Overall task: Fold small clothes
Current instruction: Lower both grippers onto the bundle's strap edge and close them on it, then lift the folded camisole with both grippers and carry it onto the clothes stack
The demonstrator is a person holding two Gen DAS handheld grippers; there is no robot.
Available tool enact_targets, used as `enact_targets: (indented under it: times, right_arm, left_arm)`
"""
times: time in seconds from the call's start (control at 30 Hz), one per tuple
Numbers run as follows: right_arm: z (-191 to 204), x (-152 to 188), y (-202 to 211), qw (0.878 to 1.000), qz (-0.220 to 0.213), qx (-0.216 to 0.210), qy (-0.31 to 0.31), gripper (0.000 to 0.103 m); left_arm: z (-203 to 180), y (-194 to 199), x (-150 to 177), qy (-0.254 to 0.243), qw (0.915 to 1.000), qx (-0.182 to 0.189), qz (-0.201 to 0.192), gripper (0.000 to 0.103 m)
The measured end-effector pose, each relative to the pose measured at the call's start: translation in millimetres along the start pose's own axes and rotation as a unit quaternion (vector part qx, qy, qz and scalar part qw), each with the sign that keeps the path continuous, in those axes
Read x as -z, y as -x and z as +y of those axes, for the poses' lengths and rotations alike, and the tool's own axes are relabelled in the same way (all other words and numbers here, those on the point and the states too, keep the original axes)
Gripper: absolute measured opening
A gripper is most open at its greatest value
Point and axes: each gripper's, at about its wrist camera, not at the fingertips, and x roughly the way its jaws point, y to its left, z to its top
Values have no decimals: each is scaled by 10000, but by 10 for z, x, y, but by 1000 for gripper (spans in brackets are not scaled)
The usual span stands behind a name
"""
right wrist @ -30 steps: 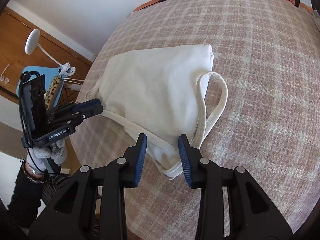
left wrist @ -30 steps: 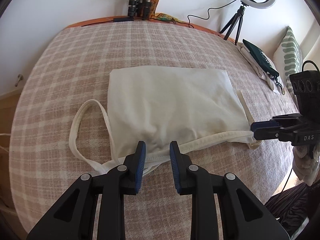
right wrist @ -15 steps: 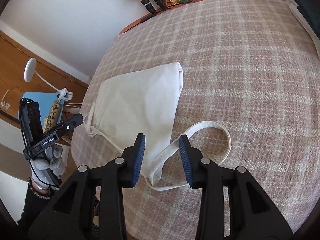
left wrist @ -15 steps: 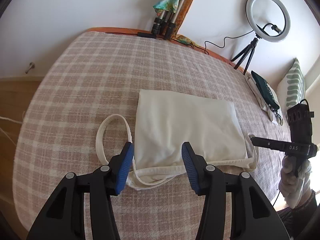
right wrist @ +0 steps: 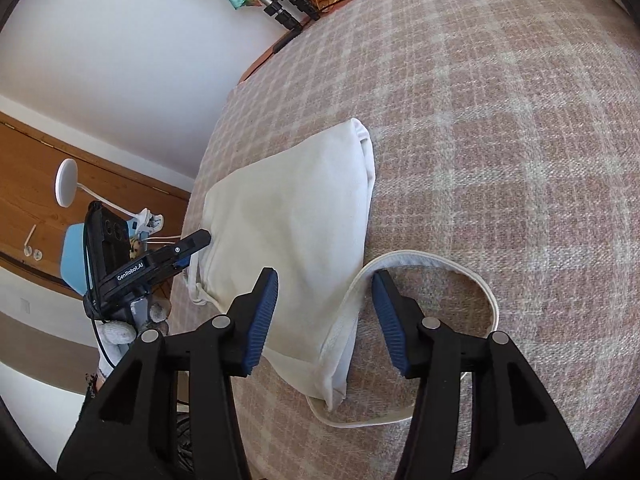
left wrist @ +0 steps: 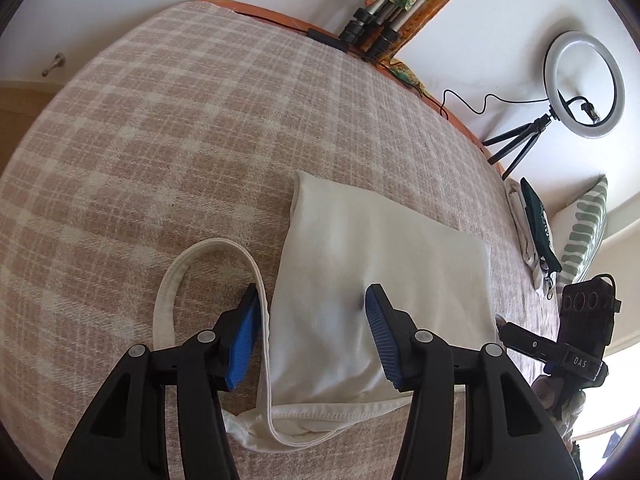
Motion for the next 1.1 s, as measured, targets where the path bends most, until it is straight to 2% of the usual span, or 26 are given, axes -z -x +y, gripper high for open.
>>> enact_targets:
  times: [0.2,0.23,0.27,0.33,0.4,0.43,0.5,0.6,0.73,0.77,0.8,0.9,1.1]
  right_arm:
    - [14,-22,-46,9997,-92,-137,-164,52]
    - [21,-30,-58,9997,-104,-142,-172,52]
    - [29,-41,-84,9997,-109,-110,-165,50]
    - [63,-42,-118,9999,-107,-5,-125,39]
    - [86,-52,-166,9999,-82,72,-81,25]
    - [96,-52,-185,9999,-77,88,-75,22]
    - [133,-43,-215,9999,-97,108,-61,17]
    - [205,-41,-221,9996,-124,250,46,14]
    - [232,-76,-200,9992,-86,395,62,15]
    - [219,-84,-194,9991,-71,419,-24,23]
    - [189,-101,-178,9988,-128,453,-152,37]
    - [88,-146,-104,9979,-319,345,-441,38]
    - [-10,-198,-278,9978,-85,-315,-575,38]
  left_arm:
    - [-104,-77,-29,-97,9999,73,-49,50]
    - [-124,-93,-33,-143,9999,52,-42,47]
    - [-138,-112,-43,-184,9998,-9,-47,44]
    - [-147,-134,-52,-194,9998,-46,-39,27]
    - [-129,-146,-57,-148,9999,-68,-50,21]
    - [-123,-145,-60,-137,9999,-81,-59,15]
    - [-128,-126,-61,-146,9998,-76,-89,12]
    - [-183,-79,-50,-323,9992,-140,-172,9]
    - [-166,-91,-27,-311,9992,-187,-171,9]
    - [-164,-93,-26,-309,9992,-192,-170,9]
    - [-159,-92,-28,-306,9992,-186,-168,9]
    - [-151,-92,-35,-286,9993,-162,-157,9]
    - [-151,-105,-31,-266,9994,-167,-139,9]
